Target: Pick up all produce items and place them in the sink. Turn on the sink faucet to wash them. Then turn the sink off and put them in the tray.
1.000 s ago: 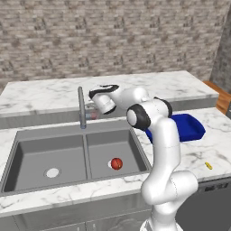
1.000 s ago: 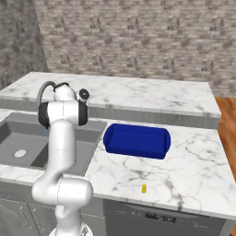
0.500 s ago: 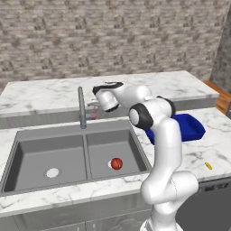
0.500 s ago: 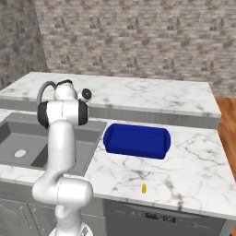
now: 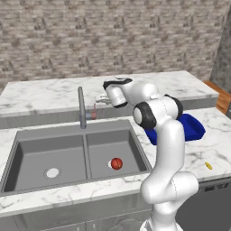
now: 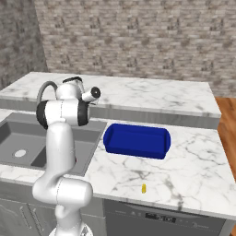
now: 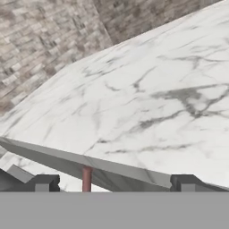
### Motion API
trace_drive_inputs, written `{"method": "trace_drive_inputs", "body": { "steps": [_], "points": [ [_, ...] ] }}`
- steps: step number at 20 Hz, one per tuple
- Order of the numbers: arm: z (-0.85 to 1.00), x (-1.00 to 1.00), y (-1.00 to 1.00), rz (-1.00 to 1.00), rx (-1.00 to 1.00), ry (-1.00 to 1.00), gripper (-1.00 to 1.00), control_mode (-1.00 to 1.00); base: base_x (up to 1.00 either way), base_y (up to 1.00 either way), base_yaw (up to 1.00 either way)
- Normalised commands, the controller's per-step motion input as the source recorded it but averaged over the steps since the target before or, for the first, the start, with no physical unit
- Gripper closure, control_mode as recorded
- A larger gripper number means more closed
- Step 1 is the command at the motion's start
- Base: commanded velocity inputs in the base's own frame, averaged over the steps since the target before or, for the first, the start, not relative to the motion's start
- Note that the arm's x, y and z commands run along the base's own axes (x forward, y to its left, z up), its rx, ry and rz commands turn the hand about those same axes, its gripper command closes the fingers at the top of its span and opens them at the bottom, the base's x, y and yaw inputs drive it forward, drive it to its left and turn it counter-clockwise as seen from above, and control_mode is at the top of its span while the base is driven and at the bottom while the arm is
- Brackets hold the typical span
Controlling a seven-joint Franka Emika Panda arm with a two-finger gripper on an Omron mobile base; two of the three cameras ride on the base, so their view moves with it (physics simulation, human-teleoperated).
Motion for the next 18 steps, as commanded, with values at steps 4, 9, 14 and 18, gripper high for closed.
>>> {"method": "trace_drive_inputs", "body": {
  "steps": [4,9,14,18],
  "points": [
    [0.37,-0.23,-0.41,0.0,0.0,-0.05,-1.0,-1.0,0.0,0.0,0.0],
    [0.49,-0.32,-0.33,0.0,0.0,-0.07,-1.0,-1.0,0.0,0.0,0.0],
    [0.6,-0.4,-0.22,0.0,0.0,-0.04,-1.0,-1.0,0.0,0.0,0.0],
    [0.69,-0.38,-0.05,-0.01,-0.01,0.0,-1.0,-1.0,0.0,0.0,0.0]
  ]
}}
